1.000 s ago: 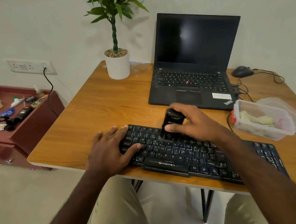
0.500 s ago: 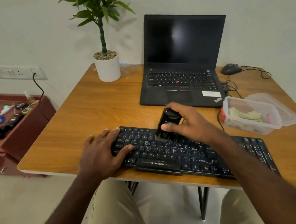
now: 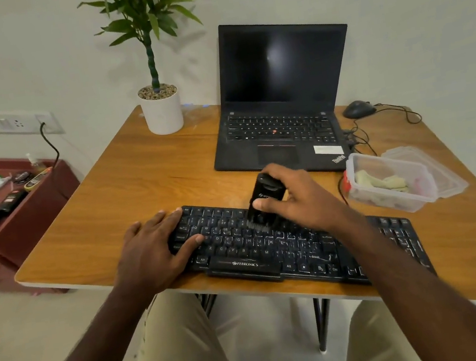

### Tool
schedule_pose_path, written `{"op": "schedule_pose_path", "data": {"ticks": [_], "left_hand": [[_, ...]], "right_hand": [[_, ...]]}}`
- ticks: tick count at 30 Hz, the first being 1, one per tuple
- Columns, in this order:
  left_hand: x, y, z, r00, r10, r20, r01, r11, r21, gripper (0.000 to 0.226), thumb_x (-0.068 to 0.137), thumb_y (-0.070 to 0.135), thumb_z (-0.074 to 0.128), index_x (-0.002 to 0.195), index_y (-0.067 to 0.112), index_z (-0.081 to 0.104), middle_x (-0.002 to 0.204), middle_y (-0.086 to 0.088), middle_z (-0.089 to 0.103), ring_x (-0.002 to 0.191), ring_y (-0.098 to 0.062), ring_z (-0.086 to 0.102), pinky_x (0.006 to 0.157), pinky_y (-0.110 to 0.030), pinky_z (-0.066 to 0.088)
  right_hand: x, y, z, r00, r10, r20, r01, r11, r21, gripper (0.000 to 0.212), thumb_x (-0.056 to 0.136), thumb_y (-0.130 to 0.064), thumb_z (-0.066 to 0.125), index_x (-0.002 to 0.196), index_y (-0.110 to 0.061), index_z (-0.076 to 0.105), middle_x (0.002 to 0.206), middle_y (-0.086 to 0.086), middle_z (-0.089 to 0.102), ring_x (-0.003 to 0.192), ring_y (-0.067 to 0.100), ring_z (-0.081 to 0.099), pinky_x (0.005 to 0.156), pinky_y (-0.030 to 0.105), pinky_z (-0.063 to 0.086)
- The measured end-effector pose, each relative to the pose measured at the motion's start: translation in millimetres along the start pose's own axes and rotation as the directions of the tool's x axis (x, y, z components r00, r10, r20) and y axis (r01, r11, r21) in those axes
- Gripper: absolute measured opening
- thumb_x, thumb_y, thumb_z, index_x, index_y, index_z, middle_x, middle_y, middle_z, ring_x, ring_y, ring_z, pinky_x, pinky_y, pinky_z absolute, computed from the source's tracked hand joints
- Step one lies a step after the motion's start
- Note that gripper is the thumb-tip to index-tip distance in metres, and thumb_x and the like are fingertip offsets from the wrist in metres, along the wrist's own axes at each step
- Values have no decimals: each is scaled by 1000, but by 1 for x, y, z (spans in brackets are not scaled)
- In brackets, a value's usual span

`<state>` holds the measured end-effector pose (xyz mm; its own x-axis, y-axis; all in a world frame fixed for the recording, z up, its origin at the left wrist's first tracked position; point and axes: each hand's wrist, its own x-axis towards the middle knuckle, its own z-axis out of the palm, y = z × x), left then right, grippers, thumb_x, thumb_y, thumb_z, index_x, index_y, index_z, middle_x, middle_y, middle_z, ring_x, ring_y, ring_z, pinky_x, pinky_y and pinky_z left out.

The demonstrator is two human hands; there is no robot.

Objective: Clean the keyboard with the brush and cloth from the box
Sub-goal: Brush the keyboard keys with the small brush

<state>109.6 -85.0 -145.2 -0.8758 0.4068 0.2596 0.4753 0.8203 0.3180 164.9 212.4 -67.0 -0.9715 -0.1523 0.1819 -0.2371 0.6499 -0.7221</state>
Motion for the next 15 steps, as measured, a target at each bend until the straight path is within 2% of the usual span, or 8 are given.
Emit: {"op": "schedule_pose_path", "data": {"ticks": [3,6,9,11,13,15], "left_hand": [[0,0,0,1000,-1,3,1,1000,4,87,86,78,29,146,19,48,143,-9,56,140,-20,42,116,-52,27],[0,0,0,1000,0,3,0,1000,7,86,86,78,29,146,19,48,142,-10,57,140,-21,43,115,-53,27],[0,0,1,1000,-7,6,7,1000,9,86,86,78,30,146,19,48,142,-11,57,140,-21,43,115,-51,27],[0,-1,1,1000,-9,6,9,1000,15,86,86,78,30,146,19,48,142,-12,57,140,-21,43,115,-51,27],[0,-1,1,1000,-7,5,7,1000,18,86,86,78,30,146,19,48,142,-12,57,140,-21,43,115,-50,27],[1,-1,1,1000,-3,3,3,1000,18,86,86,77,30,146,18,48,142,-12,57,140,-21,43,115,-50,27]], "right_hand": [[-1,3,-6,998,6,59,-2,999,-54,23,92,-31,72,106,-22,56,94,-5,65,88,13,66,68,28,53],[-11,11,-30,989,97,113,-86,992,-93,21,91,-24,74,105,-21,58,94,-2,67,89,16,66,76,38,56],[-18,18,-49,979,178,103,-167,981,-103,20,87,-18,76,97,-23,61,92,1,68,88,17,66,79,41,54],[-17,20,-53,986,164,26,-162,984,-73,21,85,-16,78,93,-25,61,89,-1,67,84,11,64,74,33,52],[-14,16,-43,990,112,-88,-114,993,-12,24,85,-19,79,93,-30,59,87,-8,65,78,-2,60,68,16,44],[-11,11,-27,992,70,-103,-71,997,-1,23,87,-25,78,99,-27,59,91,-10,65,81,-2,62,66,11,46]]}}
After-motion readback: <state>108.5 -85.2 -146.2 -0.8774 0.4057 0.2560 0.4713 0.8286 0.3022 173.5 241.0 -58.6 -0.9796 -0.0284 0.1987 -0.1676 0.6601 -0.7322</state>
